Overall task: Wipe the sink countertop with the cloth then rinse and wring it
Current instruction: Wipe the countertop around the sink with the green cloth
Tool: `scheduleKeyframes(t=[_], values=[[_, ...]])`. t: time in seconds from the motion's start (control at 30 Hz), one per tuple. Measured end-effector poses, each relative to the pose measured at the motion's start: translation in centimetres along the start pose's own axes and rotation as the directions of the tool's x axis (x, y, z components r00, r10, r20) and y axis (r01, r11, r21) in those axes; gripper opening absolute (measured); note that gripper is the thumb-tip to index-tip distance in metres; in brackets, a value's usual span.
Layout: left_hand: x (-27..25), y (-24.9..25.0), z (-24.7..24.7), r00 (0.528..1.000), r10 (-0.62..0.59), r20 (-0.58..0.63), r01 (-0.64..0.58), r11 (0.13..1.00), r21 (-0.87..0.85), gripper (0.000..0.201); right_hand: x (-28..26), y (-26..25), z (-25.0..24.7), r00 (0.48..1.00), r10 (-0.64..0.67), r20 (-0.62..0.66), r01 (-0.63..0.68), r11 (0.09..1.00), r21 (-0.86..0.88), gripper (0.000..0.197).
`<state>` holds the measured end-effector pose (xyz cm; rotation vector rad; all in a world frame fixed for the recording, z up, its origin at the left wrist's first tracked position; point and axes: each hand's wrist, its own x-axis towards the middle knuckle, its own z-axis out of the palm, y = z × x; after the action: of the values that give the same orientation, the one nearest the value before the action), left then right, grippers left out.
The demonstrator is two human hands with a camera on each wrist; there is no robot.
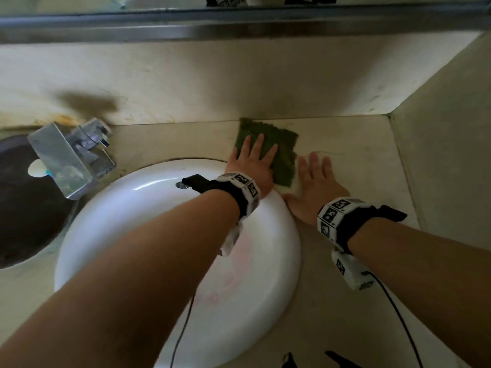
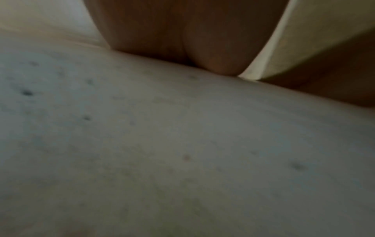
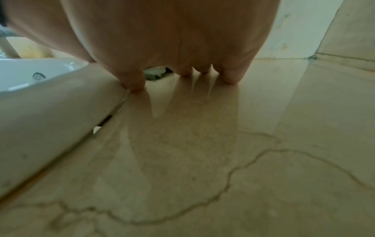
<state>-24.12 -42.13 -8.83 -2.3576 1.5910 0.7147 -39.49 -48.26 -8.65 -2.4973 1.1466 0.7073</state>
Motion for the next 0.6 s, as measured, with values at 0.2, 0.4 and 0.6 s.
scheduleKeyframes(t=[0.2, 0.4, 0.6], values=[[1.4, -6.0, -1.5, 0.968, -0.251, -0.007, 0.249, 0.963, -0.107, 0.067, 0.0, 0.2, 0.0, 1.000, -0.002, 0.002, 0.002, 1.000, 0.021, 0.092], [2.7, -2.9, -1.7, 0.952, -0.304, 0.014, 0.304, 0.947, -0.102, 0.067, -0.1, 0.7, -0.1, 1.000, -0.021, -0.005, 0.021, 0.999, 0.050, 0.094], [4.5, 1.1, -2.8, 0.950, -0.304, 0.070, 0.307, 0.951, -0.038, 0.077, -0.2, 1.8, 0.0, 0.997, -0.075, -0.002, 0.075, 0.996, 0.055, 0.094]])
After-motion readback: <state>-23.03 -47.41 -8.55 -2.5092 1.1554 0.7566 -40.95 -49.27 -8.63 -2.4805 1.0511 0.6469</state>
